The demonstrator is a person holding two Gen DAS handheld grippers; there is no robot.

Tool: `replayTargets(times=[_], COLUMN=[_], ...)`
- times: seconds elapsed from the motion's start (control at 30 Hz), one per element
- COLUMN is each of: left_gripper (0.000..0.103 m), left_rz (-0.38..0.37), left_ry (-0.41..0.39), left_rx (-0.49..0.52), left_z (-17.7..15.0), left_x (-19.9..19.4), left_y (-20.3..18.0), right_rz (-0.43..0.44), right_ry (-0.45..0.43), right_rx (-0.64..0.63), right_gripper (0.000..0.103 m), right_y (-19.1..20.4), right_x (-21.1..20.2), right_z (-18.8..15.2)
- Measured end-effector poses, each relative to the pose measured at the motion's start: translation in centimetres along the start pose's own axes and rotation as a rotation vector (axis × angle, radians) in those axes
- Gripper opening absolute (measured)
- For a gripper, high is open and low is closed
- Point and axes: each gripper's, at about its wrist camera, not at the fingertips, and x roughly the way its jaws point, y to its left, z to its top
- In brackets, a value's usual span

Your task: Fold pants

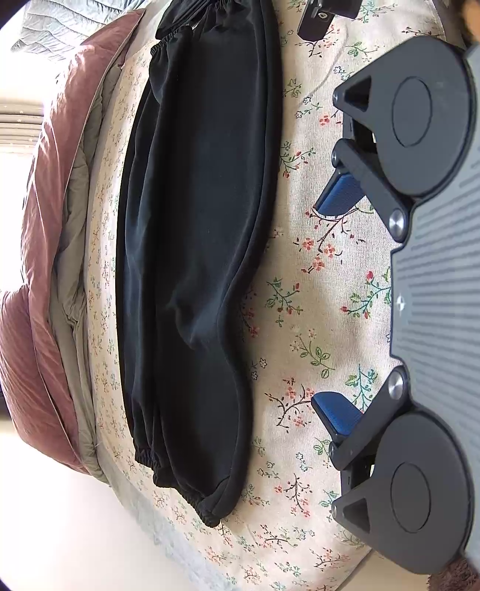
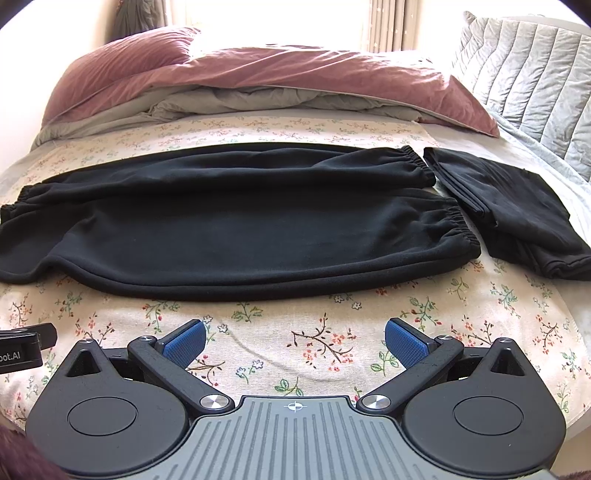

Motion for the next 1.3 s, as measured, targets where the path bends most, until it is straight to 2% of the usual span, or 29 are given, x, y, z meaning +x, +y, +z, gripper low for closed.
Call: replayTargets(times=[1.3], left_gripper=[0.103], left_rz=[-0.011], left_ry=[0.000], left_rx=[-0.006], left_z=[0.02], left_x=[0.06], left_y=[0.15], right_rz=[-0.004], right_ry=[0.005], right_rx=[0.003], right_gripper=[0.103], right_y=[0.00], right_x=[0.06], right_z=[0.23])
